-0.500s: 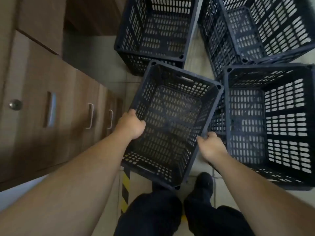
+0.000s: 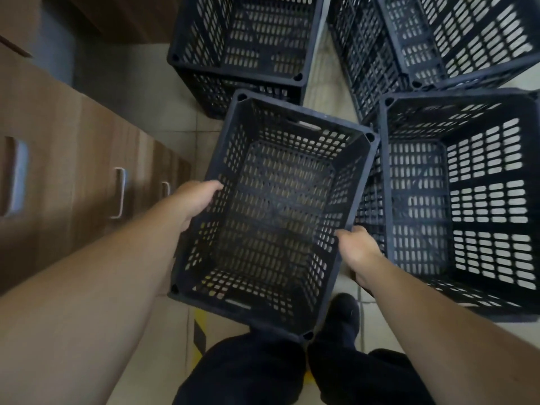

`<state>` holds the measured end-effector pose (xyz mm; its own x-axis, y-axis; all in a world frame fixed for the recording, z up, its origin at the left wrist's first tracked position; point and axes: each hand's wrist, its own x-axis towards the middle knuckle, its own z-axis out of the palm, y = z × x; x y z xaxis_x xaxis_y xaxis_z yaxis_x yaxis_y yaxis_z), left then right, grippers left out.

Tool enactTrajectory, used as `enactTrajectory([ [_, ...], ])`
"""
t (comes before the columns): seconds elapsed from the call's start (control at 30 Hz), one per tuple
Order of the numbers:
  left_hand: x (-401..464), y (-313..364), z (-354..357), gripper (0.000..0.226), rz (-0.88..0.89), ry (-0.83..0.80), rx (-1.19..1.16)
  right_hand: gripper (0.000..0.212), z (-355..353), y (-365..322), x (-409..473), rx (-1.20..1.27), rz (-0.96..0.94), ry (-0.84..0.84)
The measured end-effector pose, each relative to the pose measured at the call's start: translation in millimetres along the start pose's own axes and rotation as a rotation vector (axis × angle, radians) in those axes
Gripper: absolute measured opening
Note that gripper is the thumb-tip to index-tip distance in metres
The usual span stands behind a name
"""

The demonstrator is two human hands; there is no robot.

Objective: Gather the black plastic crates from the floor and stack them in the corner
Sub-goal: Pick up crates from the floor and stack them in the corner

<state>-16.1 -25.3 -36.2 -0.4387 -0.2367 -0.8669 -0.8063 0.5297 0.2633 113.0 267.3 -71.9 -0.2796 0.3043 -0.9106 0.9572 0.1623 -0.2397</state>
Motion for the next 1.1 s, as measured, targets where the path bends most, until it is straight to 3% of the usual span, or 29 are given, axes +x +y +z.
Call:
enactTrajectory([
  [0.27, -85.1, -37.5, -8.7, 0.029, -0.104, -0.053, -0.327, 0.045, -40.0, 4.1, -66.1, -0.094, 0.063, 0.088],
  [0.47, -163.9, -63.7, -30.7, 0.042, -0.148, -0.057, -0.398, 0.066, -68.4, 7.5, -130.3, -0.093, 0.070, 0.147],
  [0.57, -201.0, -75.9, -35.4, 0.045, -0.196, -0.038, -0.424, 0.059, -80.7, 20.2, -149.3, -0.087, 0.063, 0.130],
  [0.67, -233.7, -94.4, -33.5, 0.039, -0.225, -0.064, -0.477, 0.079, -91.6, 32.0, -167.8, -0.133, 0.059, 0.134],
  [0.77, -268.6, -115.0, -26.8, 0.052, -0.250, -0.041, -0.525, 0.083, -100.8, 54.5, -168.8, -0.177, 0.022, 0.138],
  [0.87, -305.4, -135.4, -9.2, 0.073, -0.257, -0.037, -0.603, 0.071, -100.4, 53.6, -211.7, -0.220, -0.019, 0.124],
  [1.1, -373.4, -204.6, 26.2, 0.086, -0.279, 0.039, -0.761, 0.068, -90.1, 71.4, -261.3, -0.321, -0.064, 0.084],
])
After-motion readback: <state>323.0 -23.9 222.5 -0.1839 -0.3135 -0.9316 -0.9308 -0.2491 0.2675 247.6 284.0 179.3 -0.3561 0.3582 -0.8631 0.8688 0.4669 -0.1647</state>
